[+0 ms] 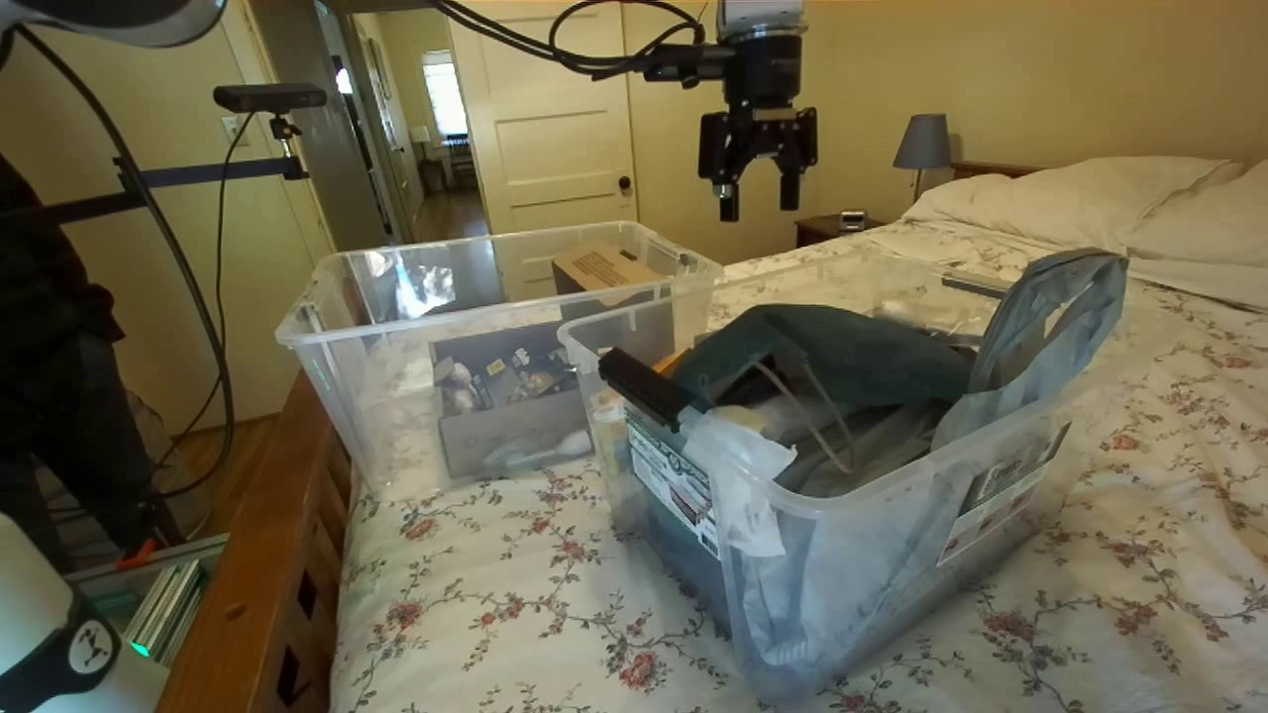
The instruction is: Remove the brush from the container on the right and put it in the container on the left
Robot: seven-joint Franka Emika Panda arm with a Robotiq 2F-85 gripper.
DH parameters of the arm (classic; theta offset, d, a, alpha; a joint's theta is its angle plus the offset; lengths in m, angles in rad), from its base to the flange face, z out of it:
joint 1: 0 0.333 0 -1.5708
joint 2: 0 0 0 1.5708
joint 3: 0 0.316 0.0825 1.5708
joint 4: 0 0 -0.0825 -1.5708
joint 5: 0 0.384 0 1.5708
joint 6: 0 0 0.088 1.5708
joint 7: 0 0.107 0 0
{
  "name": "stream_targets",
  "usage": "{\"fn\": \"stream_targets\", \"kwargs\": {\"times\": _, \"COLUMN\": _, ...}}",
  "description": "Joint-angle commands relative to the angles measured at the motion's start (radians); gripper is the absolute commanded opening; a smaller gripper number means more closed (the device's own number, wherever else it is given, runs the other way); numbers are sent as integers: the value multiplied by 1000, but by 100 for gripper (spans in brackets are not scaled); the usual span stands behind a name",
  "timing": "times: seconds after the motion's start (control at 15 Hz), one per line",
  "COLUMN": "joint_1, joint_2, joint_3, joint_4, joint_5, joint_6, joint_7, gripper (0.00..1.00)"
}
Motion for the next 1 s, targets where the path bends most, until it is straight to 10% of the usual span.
{"fn": "stream_targets", "kwargs": {"times": 0.0, "joint_1": -49, "joint_2": 56, "joint_3": 45, "joint_4": 63, "joint_5": 111, "joint_6": 49, "joint_7": -74, "gripper": 100}}
{"fn": "stream_targets", "kwargs": {"times": 0.4, "joint_1": -145, "joint_2": 273, "joint_3": -1, "joint_4": 313, "joint_5": 292, "joint_6": -4, "joint_7": -167, "gripper": 100}}
{"fn": "stream_targets", "kwargs": {"times": 0.93, "joint_1": -133, "joint_2": 456, "joint_3": -8, "joint_4": 573, "joint_5": 350, "joint_6": 143, "joint_7": 142, "gripper": 100}}
